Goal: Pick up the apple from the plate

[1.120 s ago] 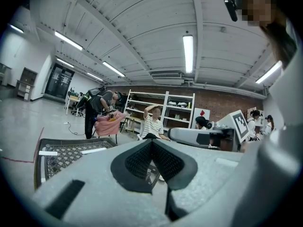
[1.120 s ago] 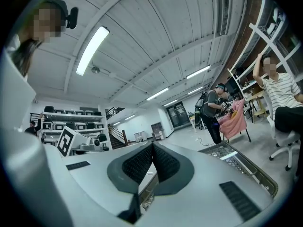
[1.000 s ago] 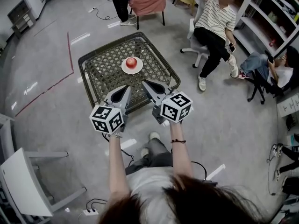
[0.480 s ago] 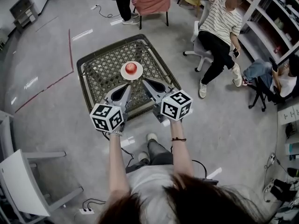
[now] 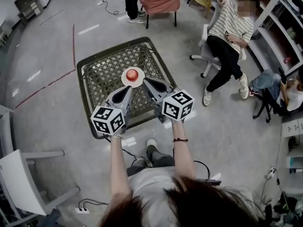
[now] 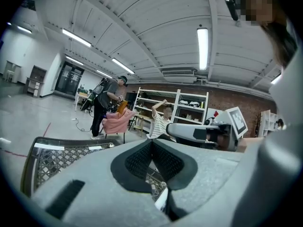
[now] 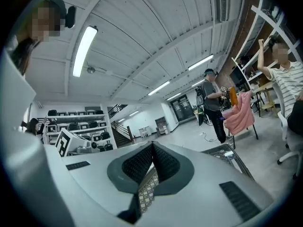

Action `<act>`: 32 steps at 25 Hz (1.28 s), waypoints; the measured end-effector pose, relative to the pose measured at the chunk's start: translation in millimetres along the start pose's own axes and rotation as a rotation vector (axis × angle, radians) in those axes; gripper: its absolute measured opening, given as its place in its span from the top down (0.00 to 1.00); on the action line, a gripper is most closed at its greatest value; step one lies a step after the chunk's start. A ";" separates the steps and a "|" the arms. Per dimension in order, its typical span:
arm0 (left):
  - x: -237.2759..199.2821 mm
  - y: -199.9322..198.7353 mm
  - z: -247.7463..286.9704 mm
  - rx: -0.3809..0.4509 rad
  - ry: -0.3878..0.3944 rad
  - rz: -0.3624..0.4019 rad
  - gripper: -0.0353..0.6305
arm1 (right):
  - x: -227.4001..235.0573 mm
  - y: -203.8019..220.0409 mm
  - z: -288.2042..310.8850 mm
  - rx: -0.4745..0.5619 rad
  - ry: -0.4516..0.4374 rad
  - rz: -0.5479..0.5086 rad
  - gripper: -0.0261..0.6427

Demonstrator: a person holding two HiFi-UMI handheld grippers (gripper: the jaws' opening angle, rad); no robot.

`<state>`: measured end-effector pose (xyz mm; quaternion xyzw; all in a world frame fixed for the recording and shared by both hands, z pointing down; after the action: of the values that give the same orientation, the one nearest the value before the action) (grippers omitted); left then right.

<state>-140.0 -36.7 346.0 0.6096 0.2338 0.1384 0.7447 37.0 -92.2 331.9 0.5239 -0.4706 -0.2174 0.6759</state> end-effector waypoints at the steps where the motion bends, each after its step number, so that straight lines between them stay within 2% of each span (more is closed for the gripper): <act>1: -1.2 0.5 1.7 0.000 -0.006 -0.002 0.93 | 3.3 0.0 1.9 -0.002 -0.003 0.004 0.95; 14: -21.5 3.0 24.3 -0.015 -0.069 -0.002 0.93 | 34.0 -4.2 26.3 -0.033 -0.033 0.021 0.95; 21: -43.7 9.6 30.6 -0.019 -0.100 -0.031 0.93 | 43.2 3.8 46.4 -0.065 -0.023 0.048 0.95; 32: -72.6 33.8 60.9 -0.104 -0.077 -0.065 0.93 | 77.7 21.7 78.0 -0.120 0.001 0.080 0.95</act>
<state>-167.8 -116.3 400.8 0.5672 0.2171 0.1023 0.7879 1.3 -184.8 384.0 0.4630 -0.4771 -0.2177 0.7146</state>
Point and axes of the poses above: the fingertips, and each gripper's own axes: z forward along the fingers, x to its right, y out of its underside, the point moved 9 cm from there along -z, backward along the fingers, and after that the axes turned 5 degrees about z, right-handed, at the moved point
